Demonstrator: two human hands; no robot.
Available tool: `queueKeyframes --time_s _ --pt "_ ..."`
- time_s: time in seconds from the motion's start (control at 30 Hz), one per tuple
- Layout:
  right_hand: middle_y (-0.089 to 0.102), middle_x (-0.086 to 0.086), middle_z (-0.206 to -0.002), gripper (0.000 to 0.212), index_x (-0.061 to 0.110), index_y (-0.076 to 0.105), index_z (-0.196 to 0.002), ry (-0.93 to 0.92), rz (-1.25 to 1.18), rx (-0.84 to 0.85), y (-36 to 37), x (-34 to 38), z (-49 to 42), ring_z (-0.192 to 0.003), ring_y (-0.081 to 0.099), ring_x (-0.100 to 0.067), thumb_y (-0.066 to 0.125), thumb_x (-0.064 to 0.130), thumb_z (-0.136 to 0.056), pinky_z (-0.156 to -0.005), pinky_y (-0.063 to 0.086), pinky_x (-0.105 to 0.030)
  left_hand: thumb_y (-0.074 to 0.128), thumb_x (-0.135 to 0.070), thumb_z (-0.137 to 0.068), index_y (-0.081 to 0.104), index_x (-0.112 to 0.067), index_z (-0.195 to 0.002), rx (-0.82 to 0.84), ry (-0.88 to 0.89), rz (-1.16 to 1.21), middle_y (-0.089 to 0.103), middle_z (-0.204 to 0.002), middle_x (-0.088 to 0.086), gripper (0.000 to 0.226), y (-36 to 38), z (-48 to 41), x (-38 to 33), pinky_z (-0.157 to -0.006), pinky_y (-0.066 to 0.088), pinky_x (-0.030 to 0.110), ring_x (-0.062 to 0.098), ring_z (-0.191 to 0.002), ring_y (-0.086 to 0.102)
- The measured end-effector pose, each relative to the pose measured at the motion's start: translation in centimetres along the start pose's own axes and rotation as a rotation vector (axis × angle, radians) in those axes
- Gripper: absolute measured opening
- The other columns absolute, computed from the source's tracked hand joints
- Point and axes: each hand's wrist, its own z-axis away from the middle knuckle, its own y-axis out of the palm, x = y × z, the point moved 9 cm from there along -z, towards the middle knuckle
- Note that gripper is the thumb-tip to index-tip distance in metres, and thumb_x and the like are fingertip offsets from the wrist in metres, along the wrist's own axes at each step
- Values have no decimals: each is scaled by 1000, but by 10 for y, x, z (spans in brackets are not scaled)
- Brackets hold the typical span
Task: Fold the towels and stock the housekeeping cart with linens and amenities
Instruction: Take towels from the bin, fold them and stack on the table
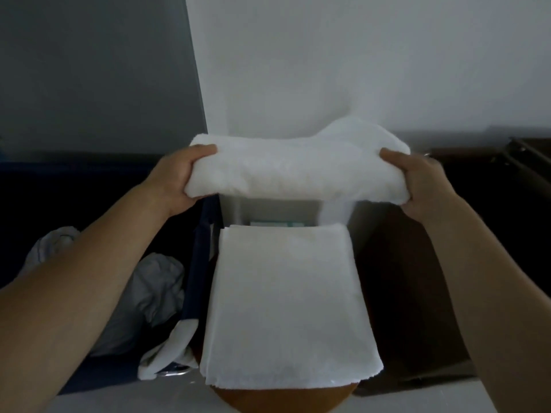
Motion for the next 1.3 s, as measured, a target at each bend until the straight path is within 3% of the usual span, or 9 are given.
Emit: queueKeyframes --time_s 0.2,0.37,0.53,0.67,0.8,1.0,1.07,1.17,1.3 --pt "77 -9 -94 14 15 72 -95 216 186 -19 -49 -167 61 -76 75 -25 77 16 -82 -59 60 -37 71 -22 -84 70 -14 -107 -79 -245 -139 76 -97 7 25 -72 42 185 -58 58 31 21 -80 74" --pt "68 -13 -112 35 5 66 -112 442 537 -55 -88 -287 108 -97 65 -31 77 24 -85 -93 53 -49 65 -34 -93 68 -19 -109 -57 -421 -458 74 -108 5 22 -111 77 318 -77 57 32 18 -88 73" --pt "61 -15 -113 41 1 57 -119 310 784 -87 -77 -267 89 -103 58 -35 56 35 -97 -93 47 -45 46 -42 -101 53 -11 -124 -279 -250 -767 56 -108 -2 39 -112 68 297 -80 42 31 19 -94 55" --pt "60 -9 -103 36 8 56 -111 173 777 -124 -83 -243 86 -94 57 -31 51 41 -98 -86 46 -43 42 -49 -100 51 -18 -105 -311 -87 -745 57 -95 -9 33 -105 74 268 -64 43 29 12 -82 56" --pt "59 -13 -103 38 4 54 -111 236 890 -88 -90 -272 102 -92 55 -32 48 41 -100 -81 42 -37 43 -45 -101 48 -21 -90 -289 -37 -862 56 -84 -8 26 -107 87 275 -57 36 21 11 -77 57" --pt "61 -17 -104 35 14 42 -101 306 1040 -122 -92 -298 124 -84 54 -33 35 49 -103 -76 45 -40 45 -39 -101 49 -5 -106 -303 -91 -930 60 -102 8 34 -110 94 313 -79 47 36 31 -97 61" --pt "59 -13 -114 36 14 45 -115 228 1112 -154 -88 -286 123 -97 57 -35 40 47 -101 -85 48 -46 47 -35 -101 46 -4 -123 -291 -55 -971 59 -116 13 38 -104 93 305 -87 51 42 33 -106 60" --pt "32 -11 -151 65 18 28 -149 -60 1313 -182 -69 -256 124 -138 31 -33 49 48 -96 -110 32 -50 46 -44 -96 16 -10 -152 -259 74 -1368 29 -153 16 73 -79 98 287 -112 36 45 32 -138 34" --pt "-15 4 -164 75 40 -8 -154 -276 1571 114 -14 -254 118 -151 -17 -24 9 77 -90 -119 1 -49 6 -67 -91 -31 -22 -147 60 336 -1719 -40 -155 3 81 -20 90 286 -118 -13 43 22 -143 -36"
